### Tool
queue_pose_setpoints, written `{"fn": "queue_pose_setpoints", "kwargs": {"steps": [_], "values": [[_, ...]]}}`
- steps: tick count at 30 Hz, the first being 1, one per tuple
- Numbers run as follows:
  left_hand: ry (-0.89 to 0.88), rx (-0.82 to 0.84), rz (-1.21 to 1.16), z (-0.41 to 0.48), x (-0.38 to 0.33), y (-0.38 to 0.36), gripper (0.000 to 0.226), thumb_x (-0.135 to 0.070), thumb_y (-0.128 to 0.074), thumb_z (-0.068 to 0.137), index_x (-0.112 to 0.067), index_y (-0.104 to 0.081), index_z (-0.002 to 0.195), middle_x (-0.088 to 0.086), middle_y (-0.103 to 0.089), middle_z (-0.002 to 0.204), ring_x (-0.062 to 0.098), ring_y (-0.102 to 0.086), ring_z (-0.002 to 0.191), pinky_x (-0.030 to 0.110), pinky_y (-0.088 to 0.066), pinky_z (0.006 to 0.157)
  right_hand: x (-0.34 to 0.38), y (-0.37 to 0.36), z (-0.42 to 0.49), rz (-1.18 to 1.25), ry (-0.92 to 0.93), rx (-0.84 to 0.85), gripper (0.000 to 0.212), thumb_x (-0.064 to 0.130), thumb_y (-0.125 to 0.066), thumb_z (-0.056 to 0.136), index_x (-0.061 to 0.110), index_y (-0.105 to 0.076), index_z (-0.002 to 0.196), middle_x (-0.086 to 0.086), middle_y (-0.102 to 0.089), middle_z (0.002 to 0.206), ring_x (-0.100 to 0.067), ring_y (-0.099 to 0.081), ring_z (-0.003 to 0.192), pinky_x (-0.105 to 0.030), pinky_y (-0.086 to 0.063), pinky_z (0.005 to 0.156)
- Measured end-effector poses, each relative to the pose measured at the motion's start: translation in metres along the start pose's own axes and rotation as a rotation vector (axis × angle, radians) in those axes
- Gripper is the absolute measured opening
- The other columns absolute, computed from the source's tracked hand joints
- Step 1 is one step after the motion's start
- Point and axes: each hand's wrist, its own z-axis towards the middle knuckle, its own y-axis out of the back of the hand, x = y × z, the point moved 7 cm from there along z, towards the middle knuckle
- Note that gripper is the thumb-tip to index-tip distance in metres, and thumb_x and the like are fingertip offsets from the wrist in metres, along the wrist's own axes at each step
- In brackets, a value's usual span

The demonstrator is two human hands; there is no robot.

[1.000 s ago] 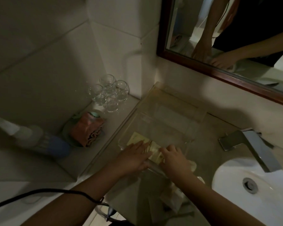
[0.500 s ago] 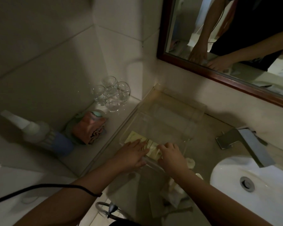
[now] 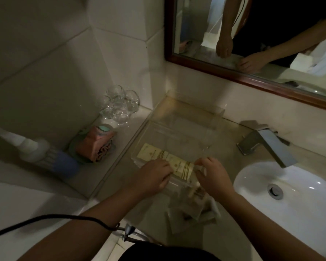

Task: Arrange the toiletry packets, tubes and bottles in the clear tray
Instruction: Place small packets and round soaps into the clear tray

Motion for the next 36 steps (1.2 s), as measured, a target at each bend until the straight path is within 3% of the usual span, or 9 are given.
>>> {"fn": "queue_pose_setpoints", "kwargs": {"steps": [3, 9, 12, 16, 19, 22, 25, 30, 36], "values": [[-0.041, 0.005, -0.030, -0.003, -0.023, 0.003, 0.025, -0.028, -0.040, 0.089, -0.017, -0.061, 0.091, 0.000, -0.058, 0.087, 0.016, -0.051, 0.079, 0.031, -0.044, 0.066, -0.027, 0.008, -0.020, 0.018, -0.090, -0.035, 0.016, 0.023, -0.063, 0.089, 0.025, -0.064, 0.105, 0.007, -0.058, 0.100, -0.010, -0.051, 0.089, -0.024, -0.043, 0.075], [-0.059, 0.137, -0.100, -0.011, -0.051, -0.024, 0.022, -0.030, -0.042, 0.093, -0.016, -0.059, 0.086, 0.003, -0.060, 0.084, 0.016, -0.050, 0.072, 0.031, -0.041, 0.061, -0.048, 0.008, -0.051, 0.025, -0.101, -0.011, 0.013, 0.022, -0.064, 0.086, 0.030, -0.060, 0.095, 0.007, -0.060, 0.090, -0.014, -0.057, 0.083, -0.026, -0.046, 0.069], [-0.032, 0.182, -0.101, -0.017, -0.065, -0.043, 0.023, -0.037, -0.045, 0.093, -0.019, -0.060, 0.091, 0.001, -0.061, 0.089, 0.014, -0.052, 0.077, 0.029, -0.040, 0.064, -0.049, 0.003, -0.065, -0.021, -0.175, 0.028, 0.005, 0.037, -0.059, 0.088, 0.034, -0.057, 0.091, 0.012, -0.061, 0.083, -0.010, -0.059, 0.075, -0.027, -0.052, 0.066], [0.106, 0.223, -0.078, -0.016, -0.074, -0.068, 0.035, -0.049, -0.043, 0.090, -0.022, -0.056, 0.109, 0.001, -0.058, 0.114, 0.019, -0.053, 0.104, 0.033, -0.045, 0.084, -0.060, -0.002, -0.089, -0.128, -0.293, 0.005, 0.025, 0.051, -0.051, 0.091, 0.029, -0.059, 0.082, 0.008, -0.062, 0.071, -0.008, -0.059, 0.063, -0.031, -0.056, 0.060], [0.326, 0.105, -0.254, -0.016, -0.073, -0.072, 0.043, -0.042, -0.055, 0.088, -0.018, -0.054, 0.123, 0.003, -0.058, 0.123, 0.021, -0.052, 0.115, 0.033, -0.042, 0.093, -0.068, -0.015, -0.103, -0.169, -0.309, 0.099, 0.029, 0.058, -0.047, 0.090, 0.031, -0.057, 0.088, 0.009, -0.061, 0.074, -0.007, -0.058, 0.066, -0.028, -0.054, 0.061], [0.474, 0.041, -0.278, -0.017, -0.069, -0.077, 0.054, -0.046, -0.062, 0.077, -0.020, -0.056, 0.124, 0.003, -0.059, 0.119, 0.021, -0.053, 0.112, 0.037, -0.046, 0.094, -0.070, -0.021, -0.108, -0.159, -0.308, 0.133, 0.030, 0.061, -0.048, 0.089, 0.031, -0.051, 0.087, 0.011, -0.055, 0.072, -0.006, -0.056, 0.064, -0.024, -0.050, 0.057], [0.525, 0.015, -0.348, -0.013, -0.071, -0.079, 0.048, -0.051, -0.068, 0.069, -0.029, -0.061, 0.111, -0.005, -0.066, 0.106, 0.014, -0.060, 0.097, 0.038, -0.053, 0.086, -0.065, -0.024, -0.109, -0.066, -0.314, 0.150, 0.024, 0.056, -0.051, 0.090, 0.033, -0.048, 0.084, 0.011, -0.056, 0.073, -0.002, -0.054, 0.062, -0.020, -0.043, 0.051], [0.533, 0.137, -0.416, -0.015, -0.077, -0.086, 0.054, -0.034, -0.074, 0.071, -0.025, -0.055, 0.121, -0.002, -0.066, 0.114, 0.017, -0.062, 0.103, 0.038, -0.051, 0.091, -0.058, -0.034, -0.106, 0.204, -0.329, 0.287, 0.021, 0.043, -0.065, 0.086, 0.033, -0.055, 0.071, 0.008, -0.061, 0.072, -0.002, -0.058, 0.064, -0.018, -0.046, 0.056], [0.559, 0.263, -0.405, -0.030, -0.073, -0.091, 0.036, -0.028, -0.070, 0.078, -0.013, -0.066, 0.110, 0.009, -0.069, 0.109, 0.025, -0.064, 0.099, 0.036, -0.051, 0.086, -0.047, -0.040, -0.111, 0.124, -0.213, 0.393, 0.029, 0.050, -0.071, 0.075, 0.031, -0.051, 0.068, 0.008, -0.054, 0.069, -0.003, -0.049, 0.060, -0.017, -0.035, 0.054]]}}
